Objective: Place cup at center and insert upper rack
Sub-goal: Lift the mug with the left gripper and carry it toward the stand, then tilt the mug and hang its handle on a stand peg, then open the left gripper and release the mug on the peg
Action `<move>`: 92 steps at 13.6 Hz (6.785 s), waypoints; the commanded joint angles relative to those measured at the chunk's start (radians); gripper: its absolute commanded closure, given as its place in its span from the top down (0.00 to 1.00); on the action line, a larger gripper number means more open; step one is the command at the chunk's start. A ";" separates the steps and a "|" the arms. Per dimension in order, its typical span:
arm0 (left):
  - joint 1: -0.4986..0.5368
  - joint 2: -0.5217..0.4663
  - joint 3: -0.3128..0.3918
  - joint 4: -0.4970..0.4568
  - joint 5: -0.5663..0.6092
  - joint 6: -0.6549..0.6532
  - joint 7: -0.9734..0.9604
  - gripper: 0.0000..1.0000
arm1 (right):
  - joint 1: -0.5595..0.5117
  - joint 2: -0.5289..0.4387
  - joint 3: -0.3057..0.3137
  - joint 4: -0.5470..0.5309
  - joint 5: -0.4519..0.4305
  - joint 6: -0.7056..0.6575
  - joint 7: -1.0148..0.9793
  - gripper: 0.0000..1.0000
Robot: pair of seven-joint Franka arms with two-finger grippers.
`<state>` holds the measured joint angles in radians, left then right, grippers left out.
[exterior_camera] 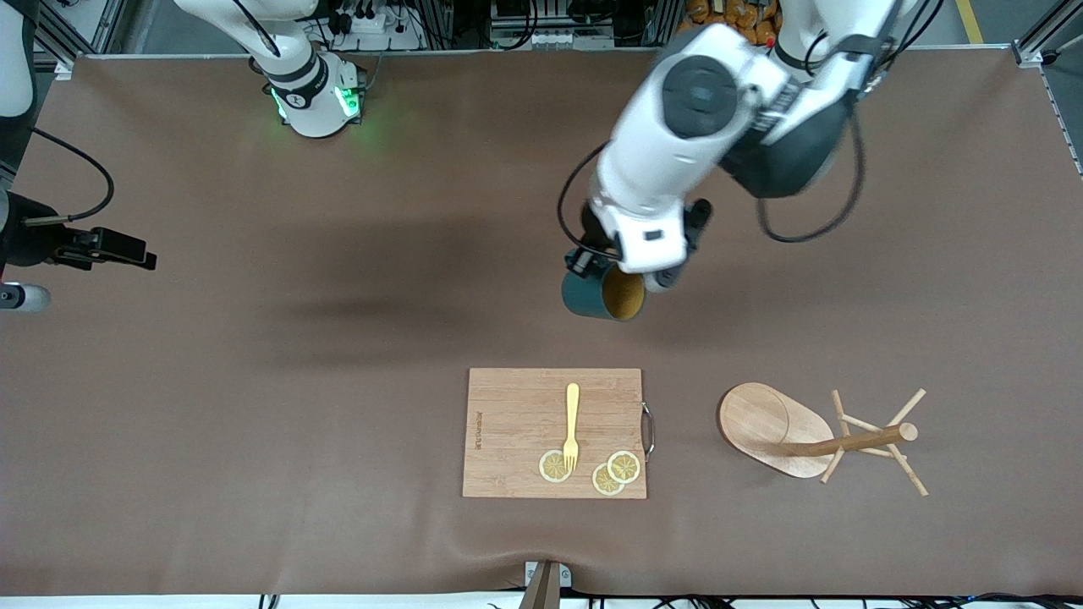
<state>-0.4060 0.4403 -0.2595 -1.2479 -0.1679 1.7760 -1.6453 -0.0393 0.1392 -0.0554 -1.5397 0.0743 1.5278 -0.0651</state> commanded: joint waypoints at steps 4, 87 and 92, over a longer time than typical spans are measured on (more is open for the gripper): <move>0.231 -0.057 -0.011 -0.044 -0.284 0.023 0.286 0.00 | -0.007 0.006 0.005 0.020 -0.025 -0.002 0.002 1.00; 0.863 0.293 0.039 -0.050 -0.949 -0.379 1.141 1.00 | 0.006 0.017 0.009 0.035 -0.077 0.018 -0.001 1.00; 0.811 0.106 0.037 -0.054 -0.670 -0.300 1.142 1.00 | 0.006 0.017 0.009 0.035 -0.076 0.018 -0.001 1.00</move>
<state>0.4277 0.6509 -0.2317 -1.2657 -0.9376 1.4405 -0.5032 -0.0307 0.1456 -0.0472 -1.5274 -0.0038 1.5539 -0.0660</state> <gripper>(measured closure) 0.000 0.000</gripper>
